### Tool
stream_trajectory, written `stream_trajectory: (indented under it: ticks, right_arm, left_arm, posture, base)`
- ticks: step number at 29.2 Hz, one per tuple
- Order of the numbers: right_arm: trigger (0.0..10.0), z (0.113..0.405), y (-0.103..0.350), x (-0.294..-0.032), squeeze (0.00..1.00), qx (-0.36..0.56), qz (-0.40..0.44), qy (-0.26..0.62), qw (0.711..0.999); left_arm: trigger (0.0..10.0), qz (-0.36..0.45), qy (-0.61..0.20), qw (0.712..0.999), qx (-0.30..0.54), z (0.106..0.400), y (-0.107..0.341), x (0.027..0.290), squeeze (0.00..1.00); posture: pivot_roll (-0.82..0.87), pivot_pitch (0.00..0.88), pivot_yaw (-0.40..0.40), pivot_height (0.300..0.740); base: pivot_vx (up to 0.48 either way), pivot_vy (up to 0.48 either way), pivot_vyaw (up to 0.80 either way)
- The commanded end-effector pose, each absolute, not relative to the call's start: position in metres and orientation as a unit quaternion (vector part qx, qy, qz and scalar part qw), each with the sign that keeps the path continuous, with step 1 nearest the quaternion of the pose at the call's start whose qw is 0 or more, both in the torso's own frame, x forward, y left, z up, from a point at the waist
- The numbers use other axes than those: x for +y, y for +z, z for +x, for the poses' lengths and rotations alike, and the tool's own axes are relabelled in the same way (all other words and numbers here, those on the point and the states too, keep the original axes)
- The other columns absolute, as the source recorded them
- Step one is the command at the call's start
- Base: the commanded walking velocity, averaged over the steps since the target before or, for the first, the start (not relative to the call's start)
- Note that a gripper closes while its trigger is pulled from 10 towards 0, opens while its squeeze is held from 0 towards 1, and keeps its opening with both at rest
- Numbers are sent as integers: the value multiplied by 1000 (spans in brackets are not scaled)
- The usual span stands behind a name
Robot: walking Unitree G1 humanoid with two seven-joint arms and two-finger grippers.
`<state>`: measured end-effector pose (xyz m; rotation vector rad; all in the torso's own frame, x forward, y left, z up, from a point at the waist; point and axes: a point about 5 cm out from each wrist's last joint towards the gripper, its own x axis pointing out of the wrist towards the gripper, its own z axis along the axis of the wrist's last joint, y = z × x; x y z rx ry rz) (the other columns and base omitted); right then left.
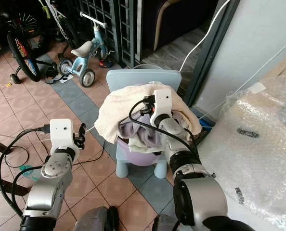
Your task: Clothes washing
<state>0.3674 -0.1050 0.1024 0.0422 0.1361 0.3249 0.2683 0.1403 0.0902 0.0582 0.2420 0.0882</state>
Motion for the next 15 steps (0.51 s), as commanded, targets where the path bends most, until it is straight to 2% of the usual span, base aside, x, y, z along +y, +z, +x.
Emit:
stream_trajectory:
  ticks: [1, 6, 7, 9, 15]
  right_arm:
    - [10000, 370, 112, -103, 0, 42, 16, 170, 984]
    - [10000, 367, 112, -93, 0, 47, 48, 228, 971]
    - [10000, 367, 110, -92, 1000, 51, 29, 233, 971]
    - [10000, 366, 109, -92, 1000, 53, 0, 233, 971]
    - [10000, 369, 113, -99, 1000, 48, -5, 214, 976]
  left_arm:
    - [10000, 34, 40, 992, 119, 269, 90, 138, 0]
    - [10000, 36, 39, 992, 119, 270, 90, 138, 0]
    - [10000, 36, 39, 992, 119, 270, 90, 138, 0]
    - [10000, 36, 39, 992, 118, 270, 90, 138, 0]
    - [10000, 34, 41, 991, 120, 271, 90, 138, 0]
  posture:
    - [94, 53, -10, 740]
    - [96, 49, -11, 740]
    - [95, 49, -12, 740]
    - [92, 53, -10, 740]
    - [87, 65, -8, 740]
  base:
    - [0, 0, 0]
    - [0, 0, 0]
    - [0, 0, 0]
    - [0, 0, 0]
    - [0, 0, 0]
